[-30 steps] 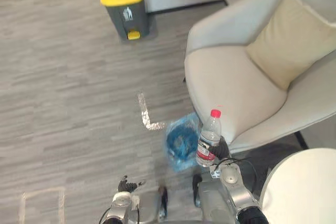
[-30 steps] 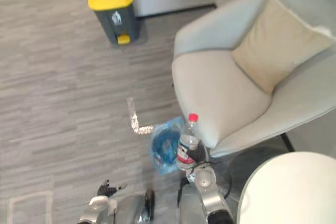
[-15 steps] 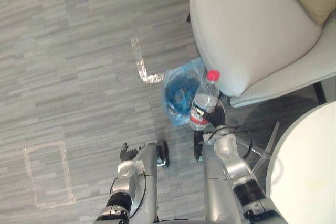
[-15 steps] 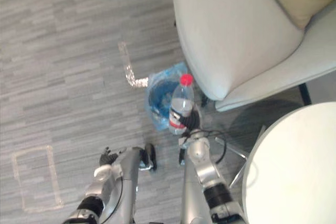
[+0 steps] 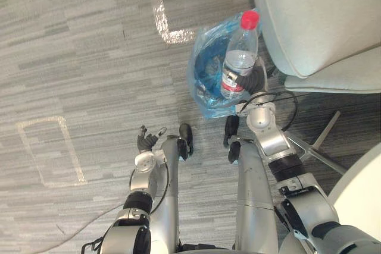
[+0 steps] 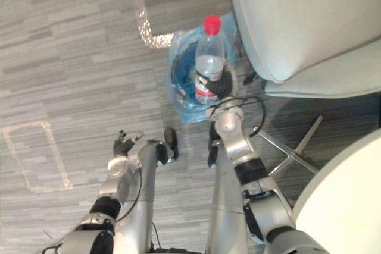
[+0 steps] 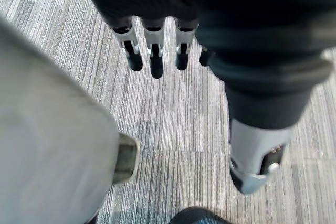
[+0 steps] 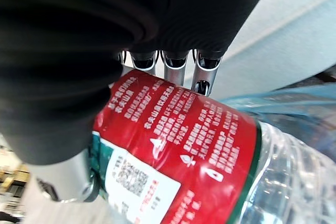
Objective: Gather rubbish on tea table into small bin, then transfer packed bag to large trash can.
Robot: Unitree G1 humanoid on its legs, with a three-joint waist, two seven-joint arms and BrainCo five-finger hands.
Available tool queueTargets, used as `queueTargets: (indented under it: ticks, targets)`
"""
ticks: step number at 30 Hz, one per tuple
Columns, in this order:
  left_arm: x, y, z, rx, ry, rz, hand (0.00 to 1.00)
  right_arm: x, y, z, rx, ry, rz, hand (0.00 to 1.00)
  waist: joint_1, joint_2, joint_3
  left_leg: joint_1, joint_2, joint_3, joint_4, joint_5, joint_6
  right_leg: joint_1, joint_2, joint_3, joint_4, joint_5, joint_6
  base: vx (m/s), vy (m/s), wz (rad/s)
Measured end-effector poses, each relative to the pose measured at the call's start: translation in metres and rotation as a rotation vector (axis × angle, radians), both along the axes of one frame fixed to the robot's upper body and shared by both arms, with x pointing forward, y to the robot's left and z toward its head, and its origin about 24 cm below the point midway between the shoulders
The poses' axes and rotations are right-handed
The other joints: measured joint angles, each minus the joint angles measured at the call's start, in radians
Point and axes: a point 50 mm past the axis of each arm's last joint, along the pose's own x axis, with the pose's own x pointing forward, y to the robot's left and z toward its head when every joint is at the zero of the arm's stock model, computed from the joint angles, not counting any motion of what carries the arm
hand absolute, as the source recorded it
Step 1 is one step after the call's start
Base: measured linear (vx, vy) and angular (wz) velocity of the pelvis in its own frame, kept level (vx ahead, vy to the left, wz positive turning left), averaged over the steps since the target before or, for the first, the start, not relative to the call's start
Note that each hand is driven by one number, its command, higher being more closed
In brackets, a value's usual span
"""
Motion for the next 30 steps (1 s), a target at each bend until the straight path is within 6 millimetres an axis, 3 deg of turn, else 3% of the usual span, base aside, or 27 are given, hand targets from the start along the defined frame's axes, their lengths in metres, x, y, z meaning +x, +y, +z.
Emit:
queueTargets:
  ticks: [5,6,19,30]
  targets:
    - [0.003,0.001,0.004,0.017,-0.022,-0.008,0.00,0.010,-0.012,0.011,0.018,-0.002,-0.051,1.00,0.004,0.000,0.000,-0.028,-0.010,-0.006,-0.002,0.005,-0.002,-0.028,-0.013,-0.006,0.011,-0.005,-0.001,-0.07,0.017,0.09]
    - [0.004,0.002,0.005,0.020,-0.026,-0.008,0.00,0.012,-0.015,0.013,0.014,0.002,-0.067,0.00,0.005,0.000,0.000,-0.036,-0.011,-0.009,-0.002,0.006,-0.002,-0.034,-0.014,-0.009,0.011,-0.005,0.000,-0.06,0.014,0.05]
    - [0.003,0.009,0.002,0.062,0.000,-0.019,0.00,0.014,-0.020,0.018,0.100,-0.014,-0.077,0.00,0.010,-0.001,0.000,-0.073,-0.019,-0.026,-0.006,0.019,-0.007,-0.064,-0.022,-0.025,0.013,-0.011,-0.009,-0.08,0.015,0.05]
    - [0.002,0.014,0.002,0.102,0.004,-0.024,0.00,-0.007,0.001,0.012,0.113,-0.079,0.024,0.00,-0.002,-0.018,-0.010,-0.072,-0.010,-0.022,-0.007,0.019,-0.007,-0.066,-0.014,-0.025,0.007,-0.007,-0.014,-0.08,0.016,-0.02]
